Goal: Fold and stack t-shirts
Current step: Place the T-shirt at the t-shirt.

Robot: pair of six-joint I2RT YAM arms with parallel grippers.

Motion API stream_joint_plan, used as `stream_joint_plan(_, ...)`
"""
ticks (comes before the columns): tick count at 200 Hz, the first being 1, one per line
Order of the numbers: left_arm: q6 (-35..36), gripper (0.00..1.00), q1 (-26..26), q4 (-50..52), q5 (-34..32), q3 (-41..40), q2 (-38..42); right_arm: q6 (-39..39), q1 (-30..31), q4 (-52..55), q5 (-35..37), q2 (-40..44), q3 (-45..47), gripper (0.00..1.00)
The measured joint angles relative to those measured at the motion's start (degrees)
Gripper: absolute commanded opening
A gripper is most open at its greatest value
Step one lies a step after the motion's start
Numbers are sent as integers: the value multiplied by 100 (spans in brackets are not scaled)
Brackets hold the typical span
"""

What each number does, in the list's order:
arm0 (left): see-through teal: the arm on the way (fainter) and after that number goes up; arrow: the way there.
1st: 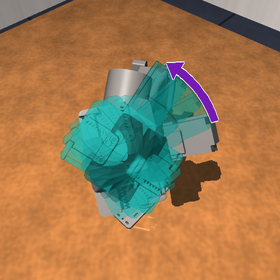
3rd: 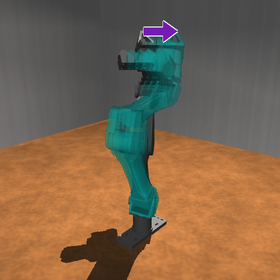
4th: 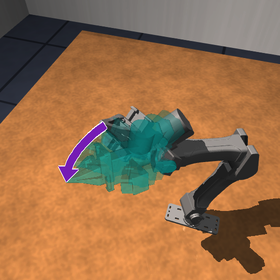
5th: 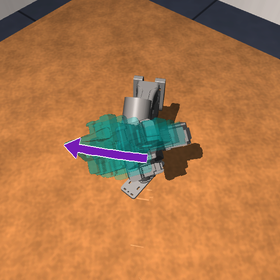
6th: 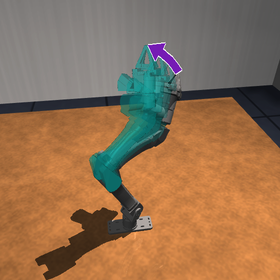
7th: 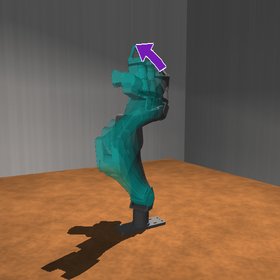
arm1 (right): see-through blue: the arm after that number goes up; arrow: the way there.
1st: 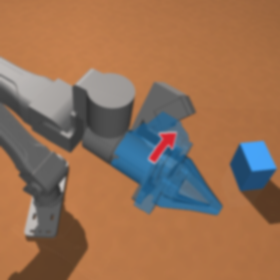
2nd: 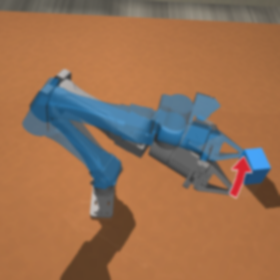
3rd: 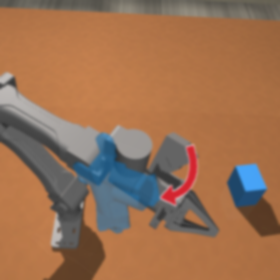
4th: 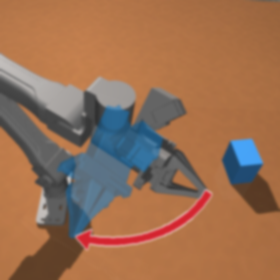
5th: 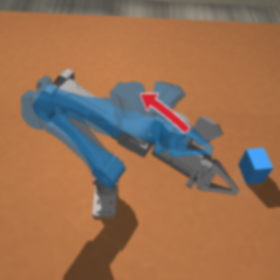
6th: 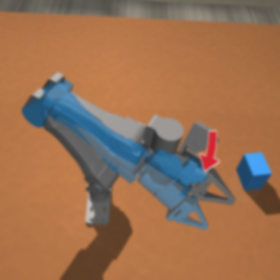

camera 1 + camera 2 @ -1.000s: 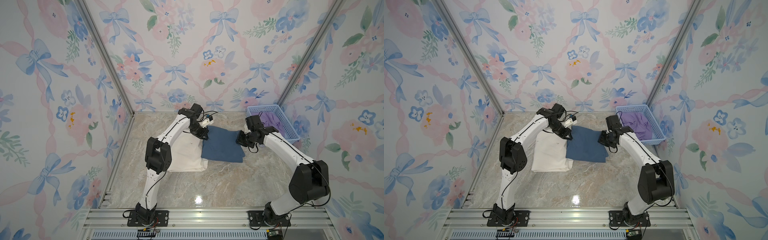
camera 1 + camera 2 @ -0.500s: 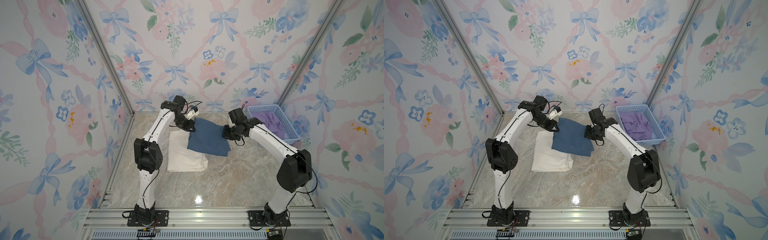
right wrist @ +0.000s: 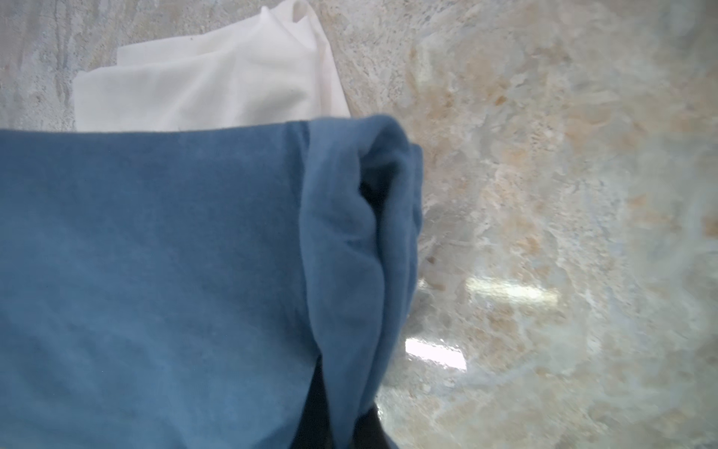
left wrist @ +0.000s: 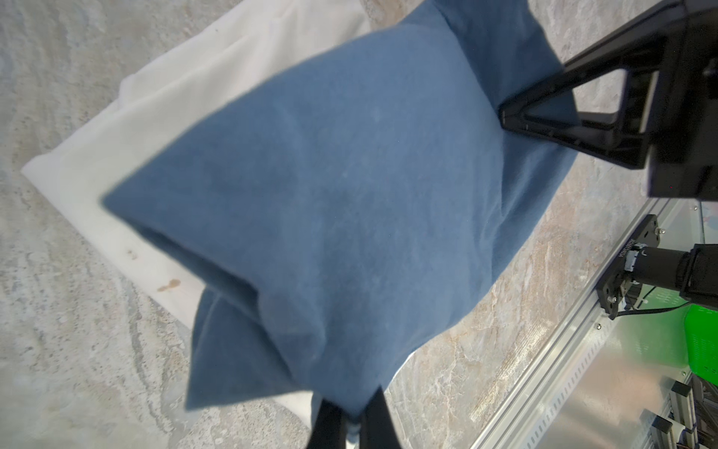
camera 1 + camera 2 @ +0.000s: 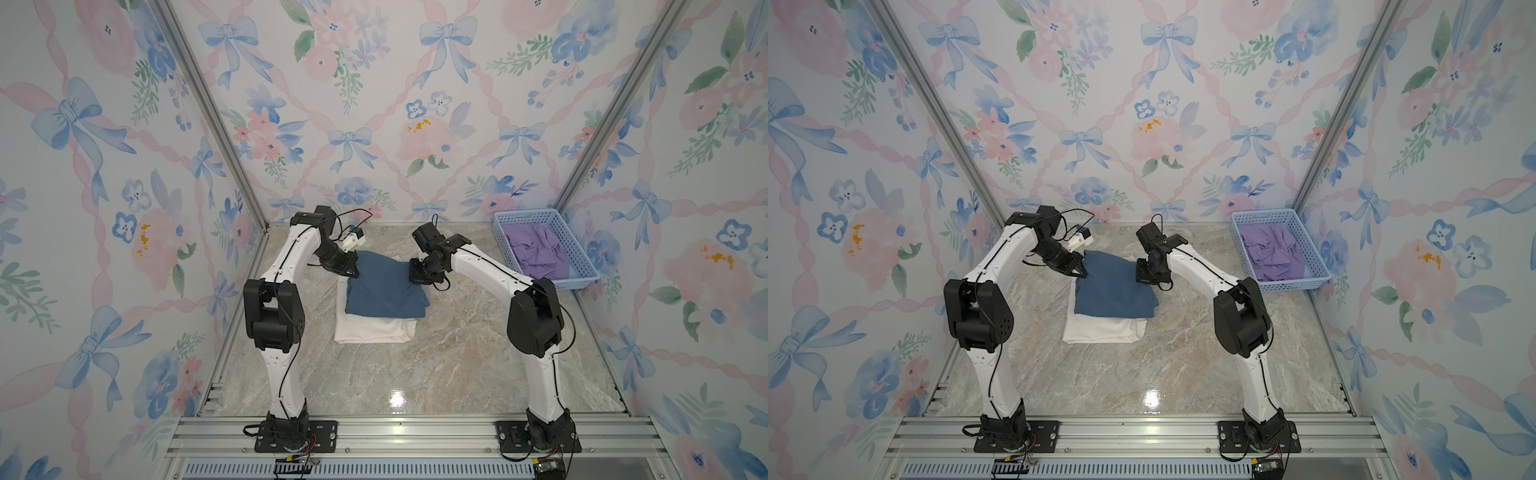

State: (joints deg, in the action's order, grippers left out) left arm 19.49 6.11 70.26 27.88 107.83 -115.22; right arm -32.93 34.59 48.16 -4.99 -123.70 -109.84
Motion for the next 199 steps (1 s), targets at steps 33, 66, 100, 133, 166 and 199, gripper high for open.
stream_joint_plan(33, 203, 0, -299, 42, -24, -122, 120, 22, 199, 203, -13, -363, -590, 0)
stream_joint_plan(66, 398, 0, -511, 109, -39, -157, 186, 44, 323, 356, -13, -494, -942, 0)
stream_joint_plan(100, 549, 0, -590, 173, -39, -302, 247, 44, 400, 485, -9, -494, -1045, 0)
stream_joint_plan(133, 643, 0, -590, 190, -46, -470, 238, 44, 411, 529, -11, -527, -1045, 0)
stream_joint_plan(166, 708, 0, -590, 184, -61, -538, 76, 44, 411, 518, -15, -702, -1043, 0)
stream_joint_plan(199, 702, 0, -590, 151, -68, -490, -293, 42, 411, 472, -57, -964, -992, 0)
